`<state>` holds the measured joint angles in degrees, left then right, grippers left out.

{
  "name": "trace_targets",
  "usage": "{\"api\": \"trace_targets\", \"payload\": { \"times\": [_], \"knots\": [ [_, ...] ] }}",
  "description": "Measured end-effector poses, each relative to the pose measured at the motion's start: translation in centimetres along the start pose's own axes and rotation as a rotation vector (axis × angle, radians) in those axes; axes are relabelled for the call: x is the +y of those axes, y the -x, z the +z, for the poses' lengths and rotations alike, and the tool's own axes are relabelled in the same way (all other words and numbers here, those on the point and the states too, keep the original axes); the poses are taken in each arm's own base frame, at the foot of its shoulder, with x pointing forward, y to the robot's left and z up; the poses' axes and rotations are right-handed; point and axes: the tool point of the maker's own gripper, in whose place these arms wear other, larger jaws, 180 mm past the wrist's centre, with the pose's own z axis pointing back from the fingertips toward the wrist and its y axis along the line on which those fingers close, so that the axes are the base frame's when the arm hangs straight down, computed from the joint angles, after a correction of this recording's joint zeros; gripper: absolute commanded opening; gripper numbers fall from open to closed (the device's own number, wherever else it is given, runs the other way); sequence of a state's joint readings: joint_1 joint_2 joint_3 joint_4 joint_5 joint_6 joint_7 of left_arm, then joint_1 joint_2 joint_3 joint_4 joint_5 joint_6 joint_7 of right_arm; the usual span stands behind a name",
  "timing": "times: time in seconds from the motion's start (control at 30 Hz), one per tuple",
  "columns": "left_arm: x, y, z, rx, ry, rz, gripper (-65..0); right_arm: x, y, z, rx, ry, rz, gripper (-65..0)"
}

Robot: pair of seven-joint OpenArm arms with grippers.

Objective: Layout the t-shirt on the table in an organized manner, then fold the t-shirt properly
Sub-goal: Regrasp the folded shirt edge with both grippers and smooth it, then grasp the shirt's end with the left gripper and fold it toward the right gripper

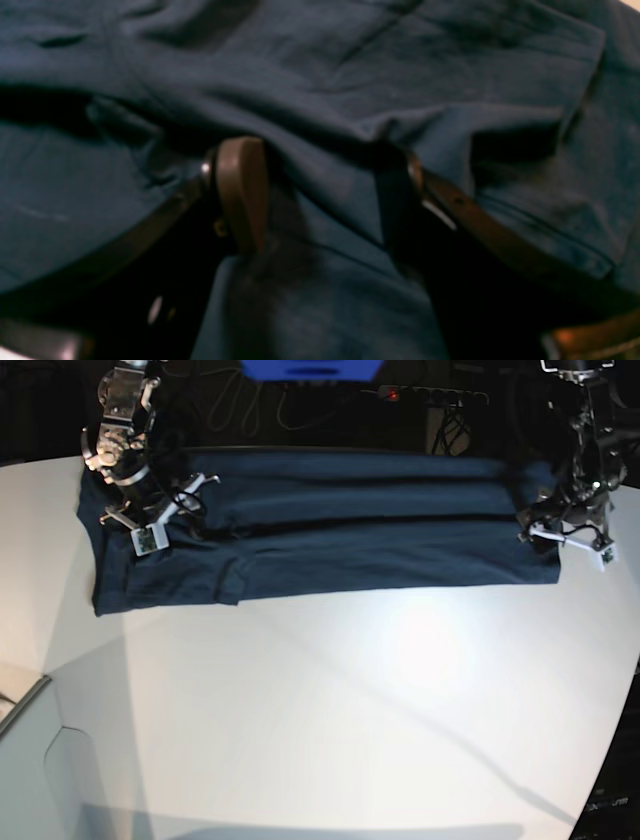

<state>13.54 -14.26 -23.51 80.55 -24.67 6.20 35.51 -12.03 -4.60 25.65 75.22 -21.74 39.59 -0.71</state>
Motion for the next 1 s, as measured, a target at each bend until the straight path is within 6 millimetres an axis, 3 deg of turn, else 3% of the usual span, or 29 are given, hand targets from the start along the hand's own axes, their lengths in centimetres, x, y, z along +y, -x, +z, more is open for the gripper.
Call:
{"api": "trace_targets", "payload": {
  "times": [0.1,0.3,0.47,0.67,0.73,0.8,1.0],
  "knots": [
    [-0.1,1.3,-0.9,0.035,-0.006,-0.013,-17.8,0.0,-0.4,-0.5,-0.029,-0.007,-0.022,-30.6],
    [-0.4,1.0,-1.6,0.026,-0.009,-0.029,-18.9,-0.3,-0.8,-0.9,-0.027,-0.010,-0.012,-30.6],
    [-0.4,1.0,-1.6,0.027,-0.008,-0.028,-33.3,-0.5,-1.5,-1.4,-0.026,-0.008,0.002,-30.6],
    [-1.8,1.3,-1.6,0.024,0.022,-0.064,-43.4,-0.5,-1.5,-1.4,-0.024,-0.008,0.003,-30.6],
    [-2.4,1.5,-1.6,0.029,0.035,-0.074,-51.7,-0.6,-1.7,-1.5,-0.027,-0.008,0.003,-30.6],
    [-2.9,1.3,-1.7,0.031,0.048,-0.066,-65.0,-0.6,-1.7,-1.6,-0.025,-0.008,0.004,-30.6],
    [-3.5,0.9,-1.5,0.040,0.060,-0.069,-65.0,-0.6,-1.8,-1.6,-0.026,-0.008,0.004,-30.6]
  ]
}}
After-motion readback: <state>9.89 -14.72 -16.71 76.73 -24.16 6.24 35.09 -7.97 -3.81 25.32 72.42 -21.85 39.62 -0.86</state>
